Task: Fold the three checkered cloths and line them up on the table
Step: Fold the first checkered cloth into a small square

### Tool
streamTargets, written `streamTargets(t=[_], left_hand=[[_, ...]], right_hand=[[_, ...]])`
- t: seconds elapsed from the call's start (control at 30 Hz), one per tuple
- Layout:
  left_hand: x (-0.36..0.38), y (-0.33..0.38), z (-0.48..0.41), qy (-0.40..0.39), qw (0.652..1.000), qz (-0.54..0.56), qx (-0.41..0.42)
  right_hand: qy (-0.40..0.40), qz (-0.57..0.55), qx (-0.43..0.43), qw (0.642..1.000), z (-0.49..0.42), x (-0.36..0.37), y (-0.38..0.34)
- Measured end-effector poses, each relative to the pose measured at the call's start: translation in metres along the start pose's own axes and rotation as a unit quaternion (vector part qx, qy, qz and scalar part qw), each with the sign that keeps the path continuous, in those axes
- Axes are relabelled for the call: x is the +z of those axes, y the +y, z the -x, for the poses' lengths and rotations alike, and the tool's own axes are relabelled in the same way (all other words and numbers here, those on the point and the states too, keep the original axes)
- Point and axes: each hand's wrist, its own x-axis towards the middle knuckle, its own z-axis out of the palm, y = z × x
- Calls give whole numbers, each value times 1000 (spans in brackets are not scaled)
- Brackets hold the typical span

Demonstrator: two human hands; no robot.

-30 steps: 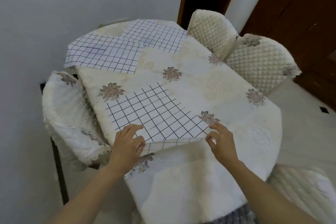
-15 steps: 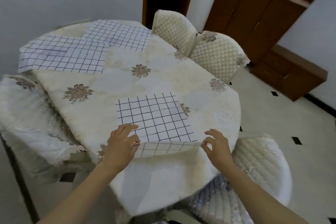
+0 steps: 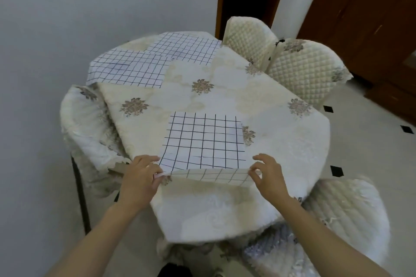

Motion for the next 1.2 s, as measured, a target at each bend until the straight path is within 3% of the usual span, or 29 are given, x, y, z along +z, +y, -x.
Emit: streamTargets(t=[0.23, 0.7, 1.2], left_hand=[[-13, -8, -12, 6, 1000, -17, -5], [-1, -58, -161, 3, 999, 15, 42], [30, -81, -243, -18, 999, 39, 13]], right_hand=[[2, -13, 12, 1000, -9, 8, -4], [117, 13, 141, 983, -98, 6, -33], [126, 13, 149, 981, -179, 13, -22]])
